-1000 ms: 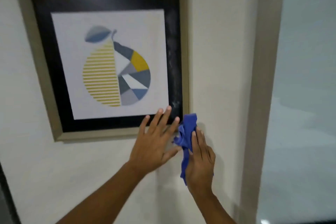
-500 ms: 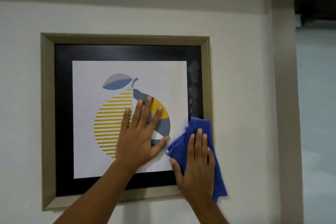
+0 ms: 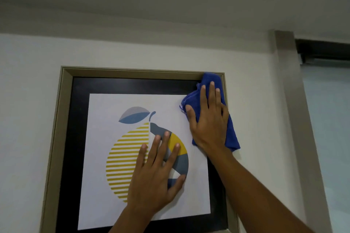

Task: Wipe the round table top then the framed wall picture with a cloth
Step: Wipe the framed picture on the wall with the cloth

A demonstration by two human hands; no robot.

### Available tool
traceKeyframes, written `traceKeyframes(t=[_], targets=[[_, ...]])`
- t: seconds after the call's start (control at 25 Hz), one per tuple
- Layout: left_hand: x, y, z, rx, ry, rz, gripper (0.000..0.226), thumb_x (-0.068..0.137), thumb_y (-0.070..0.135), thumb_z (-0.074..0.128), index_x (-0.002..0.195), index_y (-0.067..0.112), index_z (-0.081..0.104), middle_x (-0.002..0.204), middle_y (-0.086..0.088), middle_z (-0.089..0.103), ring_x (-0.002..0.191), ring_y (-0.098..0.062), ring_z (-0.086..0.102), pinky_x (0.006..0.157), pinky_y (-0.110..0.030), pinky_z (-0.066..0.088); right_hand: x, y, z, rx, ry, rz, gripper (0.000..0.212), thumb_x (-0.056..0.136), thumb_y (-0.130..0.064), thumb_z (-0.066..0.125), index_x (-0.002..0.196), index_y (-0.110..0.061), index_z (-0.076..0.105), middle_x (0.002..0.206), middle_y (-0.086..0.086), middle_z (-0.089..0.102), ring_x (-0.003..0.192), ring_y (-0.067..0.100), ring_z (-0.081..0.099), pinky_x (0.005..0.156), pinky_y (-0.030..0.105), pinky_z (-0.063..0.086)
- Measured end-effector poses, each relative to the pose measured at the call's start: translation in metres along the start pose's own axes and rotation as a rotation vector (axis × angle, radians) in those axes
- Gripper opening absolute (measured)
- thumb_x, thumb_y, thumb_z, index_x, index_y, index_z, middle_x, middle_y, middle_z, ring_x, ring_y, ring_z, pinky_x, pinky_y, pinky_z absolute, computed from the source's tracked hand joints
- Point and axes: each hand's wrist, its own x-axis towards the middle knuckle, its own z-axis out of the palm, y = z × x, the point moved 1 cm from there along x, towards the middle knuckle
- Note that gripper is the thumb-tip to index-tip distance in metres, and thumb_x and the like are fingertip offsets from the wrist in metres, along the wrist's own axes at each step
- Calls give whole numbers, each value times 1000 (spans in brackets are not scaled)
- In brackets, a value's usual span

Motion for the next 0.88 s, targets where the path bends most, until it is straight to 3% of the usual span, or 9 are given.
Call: traceKeyframes(t=[0.2, 0.32, 0.4, 0.48, 0.6, 0.72, 0.76, 0.8, 0.88], targets=[[-1, 2, -2, -26, 3, -7, 78, 92, 69, 35, 155, 25, 26, 164, -10, 23, 149, -35, 24, 117, -52, 15, -138, 13, 14, -16, -36, 106, 72, 99, -57, 19, 156, -13, 17, 163, 8, 18, 147, 31, 25, 114, 43, 21], [0, 4, -4, -45, 7, -8, 76, 92, 67, 32, 155, 25, 23, 164, -11, 21, 151, -35, 19, 117, -53, 16, -202, 23, 14, -37, -44, 18, 68, 99, -53, 4, 157, -18, -4, 165, -1, -10, 151, 19, -7, 118, 37, 13], [0, 5, -2, -47, 6, -7, 77, 92, 67, 33, 155, 24, 22, 164, -11, 21, 150, -34, 17, 116, -55, 17, -177, 23, 8, -12, -41, -2, 66, 100, -52, 4, 157, -19, -4, 165, -5, -9, 152, 16, -3, 114, 39, 20], [-2, 3, 0, -50, -10, 6, 79, 91, 68, 35, 156, 24, 24, 165, -12, 21, 151, -34, 14, 119, -54, 12, -125, 17, 1, -6, -9, -38, 63, 102, -49, 18, 156, -17, 12, 163, -2, 8, 149, 22, 20, 116, 41, 21], [-2, -2, 2, -34, -34, 14, 81, 90, 68, 39, 156, 23, 28, 165, -11, 19, 152, -33, 12, 122, -51, 4, -23, 3, -11, 34, -28, -49, 65, 101, -40, 40, 157, -19, 15, 164, 5, 13, 151, 24, 13, 118, 43, 19], [-3, -4, 5, -34, -40, 33, 81, 88, 69, 43, 154, 24, 32, 165, -11, 21, 152, -32, 12, 121, -50, 3, 16, 3, -8, 50, -26, -80, 62, 100, -36, 46, 154, -16, 27, 161, 9, 25, 148, 28, 23, 116, 48, 27], [-3, -4, 5, -36, -35, 38, 80, 88, 68, 44, 154, 24, 33, 165, -11, 21, 152, -32, 13, 121, -50, 4, 1, 11, 1, 44, 3, 3, 60, 99, -36, 47, 152, -14, 30, 159, 11, 31, 145, 29, 29, 114, 49, 31], [-3, -4, 4, -43, -28, 42, 80, 88, 67, 44, 154, 24, 33, 164, -11, 22, 151, -33, 15, 121, -51, 7, -21, 14, 12, 86, 55, 220, 59, 99, -37, 45, 151, -12, 31, 156, 11, 35, 143, 28, 34, 112, 47, 35], [-4, -2, 1, -62, -19, 45, 77, 90, 66, 39, 154, 23, 33, 164, -12, 25, 150, -35, 21, 118, -53, 15, -94, 24, 9, 276, 156, 437, 61, 102, -42, 30, 154, -11, 17, 158, 2, 33, 145, 19, 31, 113, 36, 34]])
